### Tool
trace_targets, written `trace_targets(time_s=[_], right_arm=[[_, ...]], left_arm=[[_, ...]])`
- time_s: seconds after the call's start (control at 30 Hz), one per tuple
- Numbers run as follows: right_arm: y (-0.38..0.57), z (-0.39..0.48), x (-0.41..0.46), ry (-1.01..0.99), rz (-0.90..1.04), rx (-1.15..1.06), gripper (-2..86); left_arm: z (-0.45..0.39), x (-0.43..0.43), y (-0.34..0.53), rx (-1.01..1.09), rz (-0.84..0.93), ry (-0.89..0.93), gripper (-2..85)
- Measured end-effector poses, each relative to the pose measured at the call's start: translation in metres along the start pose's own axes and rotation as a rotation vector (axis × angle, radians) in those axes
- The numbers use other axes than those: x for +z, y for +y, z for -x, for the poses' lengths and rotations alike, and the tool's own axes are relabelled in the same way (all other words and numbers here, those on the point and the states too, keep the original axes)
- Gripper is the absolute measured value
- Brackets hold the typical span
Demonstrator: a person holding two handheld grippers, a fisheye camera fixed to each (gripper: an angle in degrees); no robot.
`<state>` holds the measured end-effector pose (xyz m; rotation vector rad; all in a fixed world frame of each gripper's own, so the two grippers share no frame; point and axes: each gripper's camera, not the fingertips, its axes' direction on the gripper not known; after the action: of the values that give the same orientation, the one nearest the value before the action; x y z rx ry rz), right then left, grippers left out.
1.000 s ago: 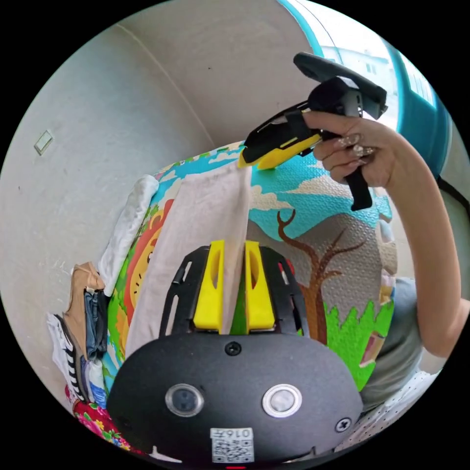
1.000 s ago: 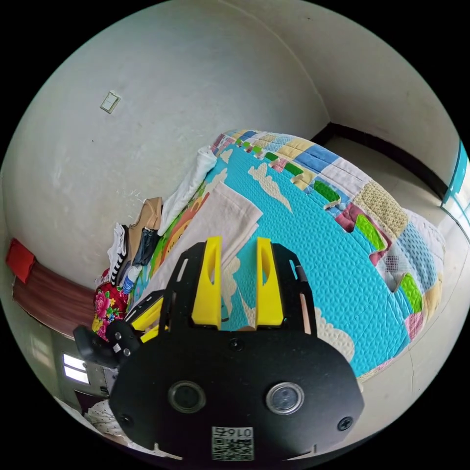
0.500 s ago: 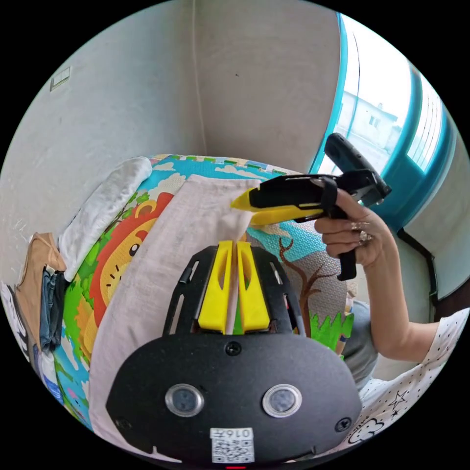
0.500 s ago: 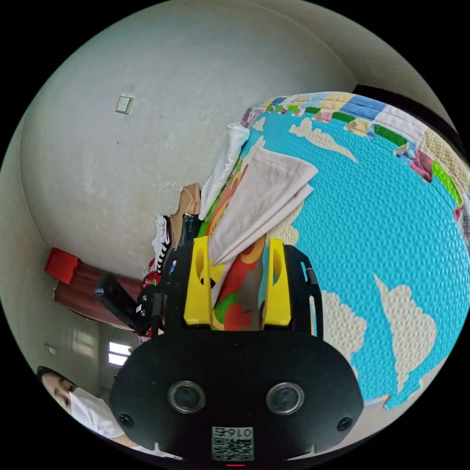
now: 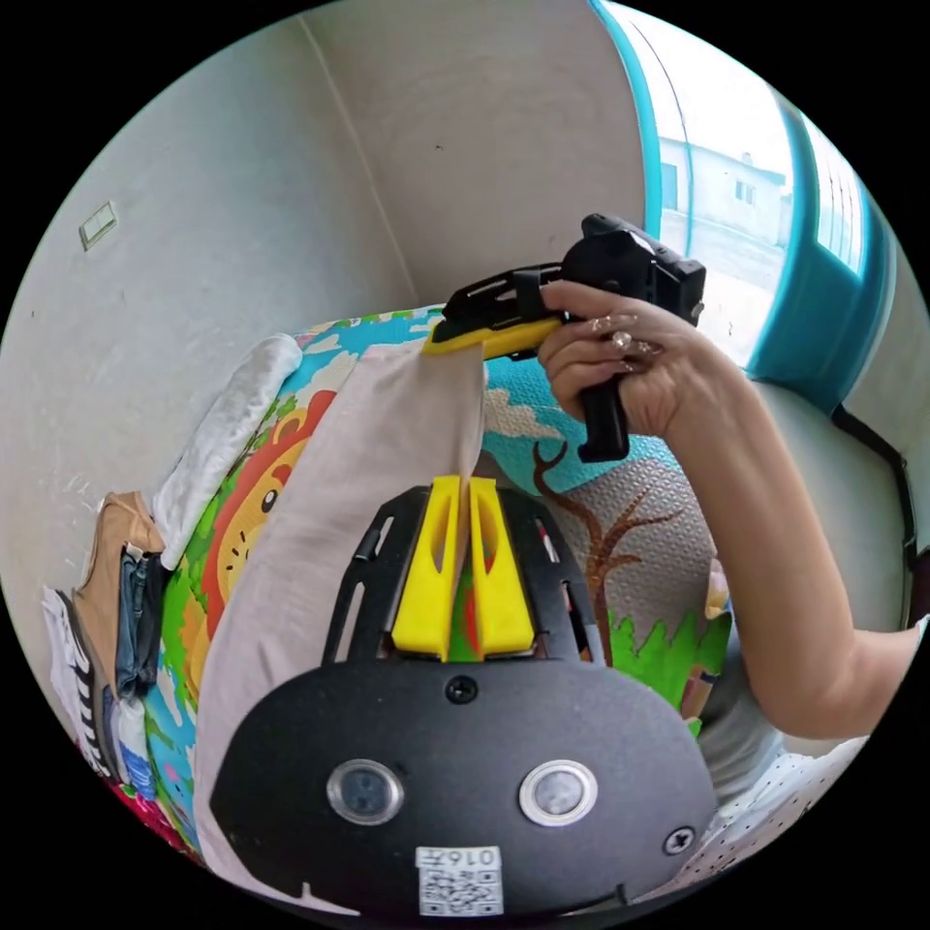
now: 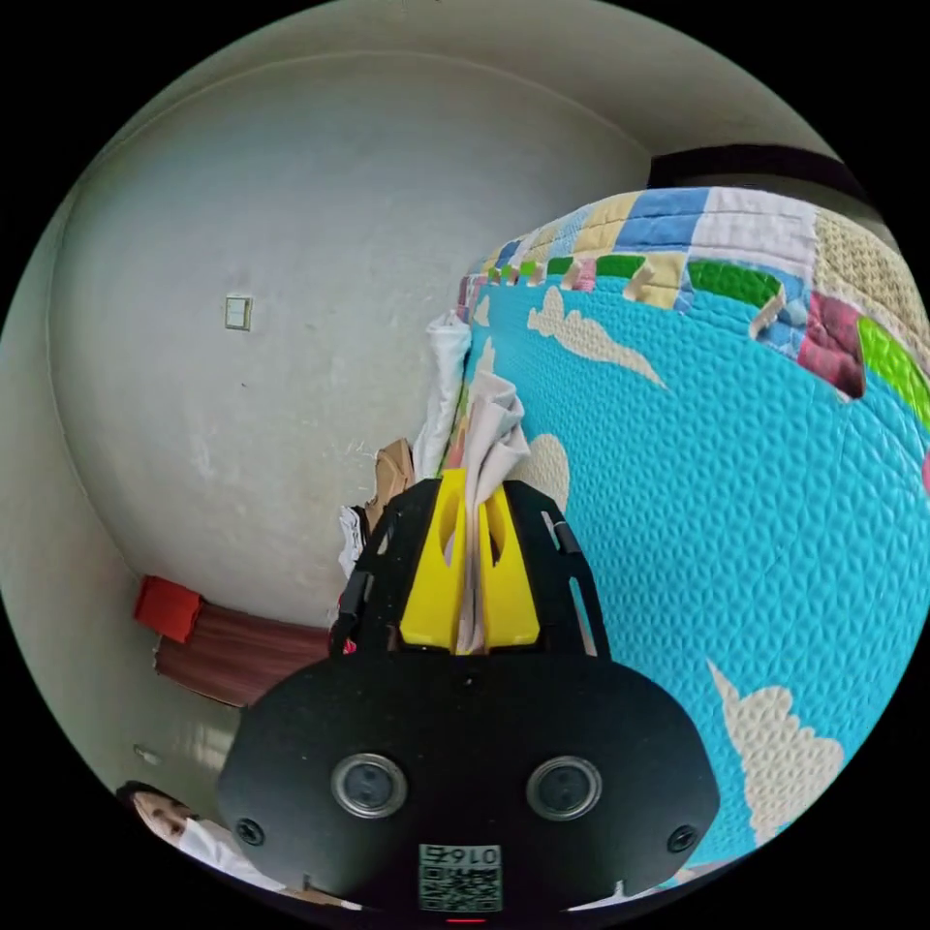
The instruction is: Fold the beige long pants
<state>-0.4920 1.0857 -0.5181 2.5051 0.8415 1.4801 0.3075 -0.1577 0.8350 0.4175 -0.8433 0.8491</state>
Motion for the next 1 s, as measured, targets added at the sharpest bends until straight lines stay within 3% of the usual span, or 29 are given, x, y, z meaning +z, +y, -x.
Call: trace_targets(time_s=[0.3, 0.57, 0.77, 1.0], right_arm=[[0.060, 0.170, -0.018, 0.212, -0.056, -0.281, 0.3], [0.112, 0.347, 0.002, 0.432, -0.025, -0.405, 0.3], [0.199, 0.541, 0.073, 0.544, 0.010, -0.654, 0.3], [0.404, 0.781, 0.245, 0.596, 0.092, -1.116, 0.2]], left_arm=[[0.017, -0.085, 0.024, -0.167, -0.110, 0.235, -0.9], [0.042, -0.182, 0.055, -0.323, -0.271, 0.305, -0.8], [0.125, -0.301, 0.145, -0.535, -0.546, 0.318, -0.9], [0.257, -0.450, 0.361, -0.871, -0.864, 0.306, -1.0]])
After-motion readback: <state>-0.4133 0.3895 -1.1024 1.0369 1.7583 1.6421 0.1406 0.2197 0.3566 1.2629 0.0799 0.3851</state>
